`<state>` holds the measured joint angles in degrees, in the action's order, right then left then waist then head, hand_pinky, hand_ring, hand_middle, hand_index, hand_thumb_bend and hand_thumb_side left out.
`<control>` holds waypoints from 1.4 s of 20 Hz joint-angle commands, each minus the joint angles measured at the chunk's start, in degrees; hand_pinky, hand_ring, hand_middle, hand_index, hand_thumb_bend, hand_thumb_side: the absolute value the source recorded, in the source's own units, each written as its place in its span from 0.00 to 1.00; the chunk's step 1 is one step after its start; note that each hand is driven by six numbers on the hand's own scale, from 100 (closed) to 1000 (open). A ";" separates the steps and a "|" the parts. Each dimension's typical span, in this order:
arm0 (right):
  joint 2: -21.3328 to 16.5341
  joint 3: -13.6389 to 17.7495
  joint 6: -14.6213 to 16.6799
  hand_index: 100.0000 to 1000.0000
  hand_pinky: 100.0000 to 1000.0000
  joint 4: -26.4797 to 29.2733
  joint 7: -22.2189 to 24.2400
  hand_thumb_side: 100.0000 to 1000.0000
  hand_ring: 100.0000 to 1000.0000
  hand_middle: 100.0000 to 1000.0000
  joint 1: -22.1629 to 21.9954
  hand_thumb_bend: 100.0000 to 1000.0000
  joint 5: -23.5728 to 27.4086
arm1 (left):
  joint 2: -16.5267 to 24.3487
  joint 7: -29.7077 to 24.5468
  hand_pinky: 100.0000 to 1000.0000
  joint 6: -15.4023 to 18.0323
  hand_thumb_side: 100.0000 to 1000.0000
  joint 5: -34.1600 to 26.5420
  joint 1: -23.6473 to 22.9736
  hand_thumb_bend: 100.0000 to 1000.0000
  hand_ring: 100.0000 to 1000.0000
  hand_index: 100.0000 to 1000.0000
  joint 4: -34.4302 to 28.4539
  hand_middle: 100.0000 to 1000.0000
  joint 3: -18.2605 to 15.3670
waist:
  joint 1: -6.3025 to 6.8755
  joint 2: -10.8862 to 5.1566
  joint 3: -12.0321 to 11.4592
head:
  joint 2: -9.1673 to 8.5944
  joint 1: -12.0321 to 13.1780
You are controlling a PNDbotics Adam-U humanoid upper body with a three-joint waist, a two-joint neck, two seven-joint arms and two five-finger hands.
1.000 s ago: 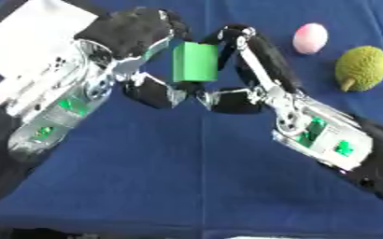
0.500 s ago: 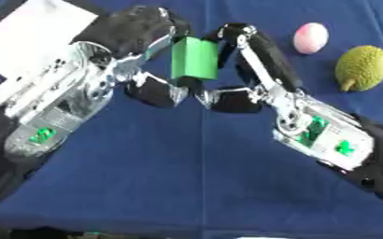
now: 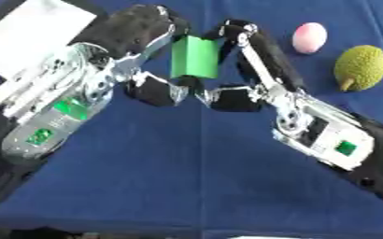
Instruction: Pick up the objects with one hand, pass them to the other hand, and then place them into the box on the other side of the table.
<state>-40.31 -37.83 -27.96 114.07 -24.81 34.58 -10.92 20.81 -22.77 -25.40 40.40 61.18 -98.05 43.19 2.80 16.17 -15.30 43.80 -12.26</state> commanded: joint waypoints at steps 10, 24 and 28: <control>-1.34 -0.02 -2.74 0.75 0.04 0.52 5.71 0.15 0.66 0.84 -0.01 0.68 -4.90 | 0.85 -0.49 0.73 1.12 0.20 1.15 1.08 0.00 0.60 0.37 -0.34 0.44 -0.52 | 0.08 -1.09 -0.07 | 0.19 0.71; -2.45 0.71 -4.74 0.77 0.04 0.52 7.43 0.16 0.68 0.86 -1.02 0.68 -6.57 | 4.03 -3.43 0.74 2.46 0.24 3.10 0.62 0.00 0.62 0.38 -0.64 0.45 -0.24 | 0.36 -1.71 -0.97 | 0.26 0.99; -2.75 0.72 -4.78 0.77 0.04 0.52 7.86 0.17 0.68 0.86 -1.32 0.67 -6.88 | 5.39 -3.44 0.74 2.37 0.25 3.72 0.27 0.01 0.63 0.38 0.01 0.45 -0.74 | 0.42 -1.90 -1.22 | 0.11 1.10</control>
<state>-41.72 -37.81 -32.76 114.04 -17.14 32.73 -17.41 24.40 -26.12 -22.99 43.53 60.76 -97.69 43.39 3.20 15.78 -16.44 43.80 -11.30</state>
